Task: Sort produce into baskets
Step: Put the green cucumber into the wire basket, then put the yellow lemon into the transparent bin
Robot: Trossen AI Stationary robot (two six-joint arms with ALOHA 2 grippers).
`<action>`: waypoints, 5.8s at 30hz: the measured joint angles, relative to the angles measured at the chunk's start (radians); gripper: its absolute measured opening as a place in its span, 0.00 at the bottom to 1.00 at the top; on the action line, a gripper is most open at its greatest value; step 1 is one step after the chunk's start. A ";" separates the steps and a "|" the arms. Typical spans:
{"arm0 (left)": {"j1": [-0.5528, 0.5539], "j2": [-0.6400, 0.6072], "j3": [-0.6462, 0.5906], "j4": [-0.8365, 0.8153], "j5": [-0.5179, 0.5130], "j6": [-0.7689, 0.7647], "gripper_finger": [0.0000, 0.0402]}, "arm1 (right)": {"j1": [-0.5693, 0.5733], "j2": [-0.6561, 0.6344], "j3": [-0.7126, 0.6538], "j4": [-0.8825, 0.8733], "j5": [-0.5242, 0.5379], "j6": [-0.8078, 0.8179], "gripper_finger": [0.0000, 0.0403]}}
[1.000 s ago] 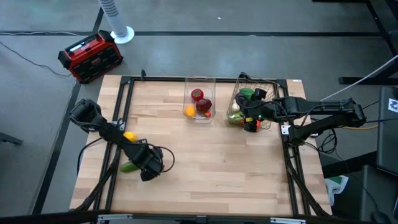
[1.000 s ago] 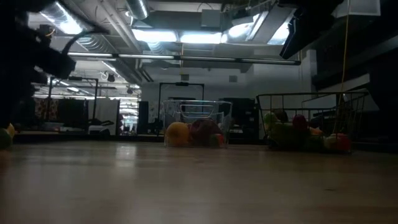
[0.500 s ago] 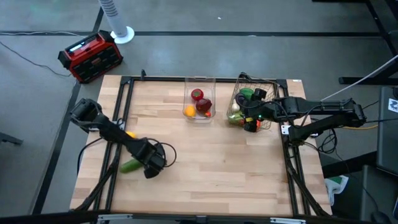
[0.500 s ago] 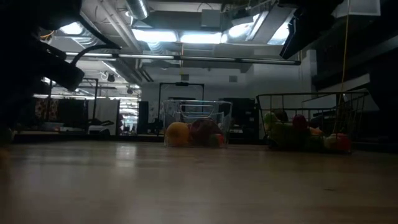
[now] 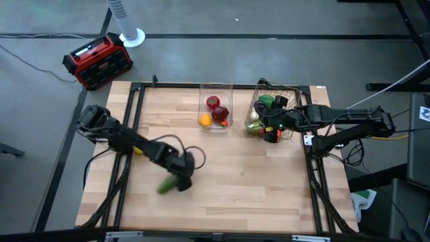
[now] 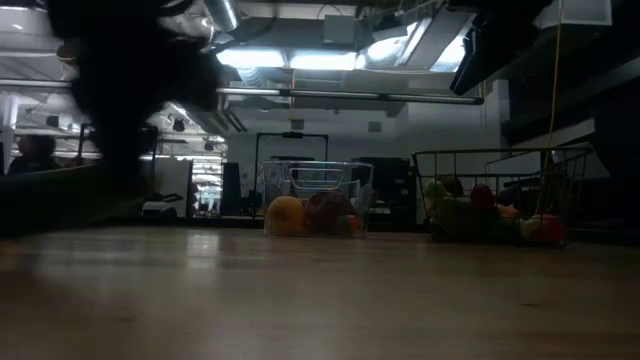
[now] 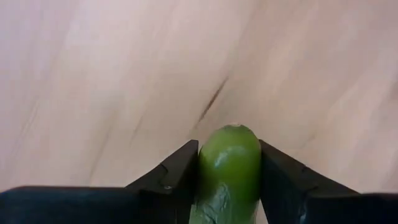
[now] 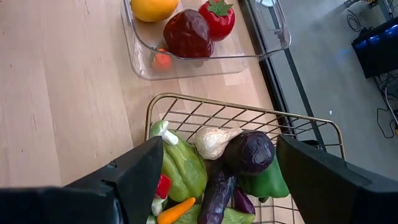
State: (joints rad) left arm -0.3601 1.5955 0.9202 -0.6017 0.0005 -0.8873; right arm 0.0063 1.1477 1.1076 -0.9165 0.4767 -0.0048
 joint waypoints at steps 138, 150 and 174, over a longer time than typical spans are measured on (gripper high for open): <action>0.496 -0.262 -0.130 -0.829 0.038 0.714 0.58 | 0.000 -0.763 -0.575 0.375 -0.260 0.270 0.76; 0.409 -0.262 -0.139 -0.822 0.041 0.812 0.58 | 0.000 -0.866 -0.747 0.499 -0.260 0.270 0.76; 0.390 -0.075 -0.161 -0.777 0.014 0.775 0.58 | 0.000 -0.946 -0.875 0.522 -0.261 0.269 0.76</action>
State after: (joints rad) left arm 0.0303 1.5203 0.7593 -1.3789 0.0147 -0.1127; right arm 0.0060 0.2020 0.2329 -0.3946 0.2161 0.2642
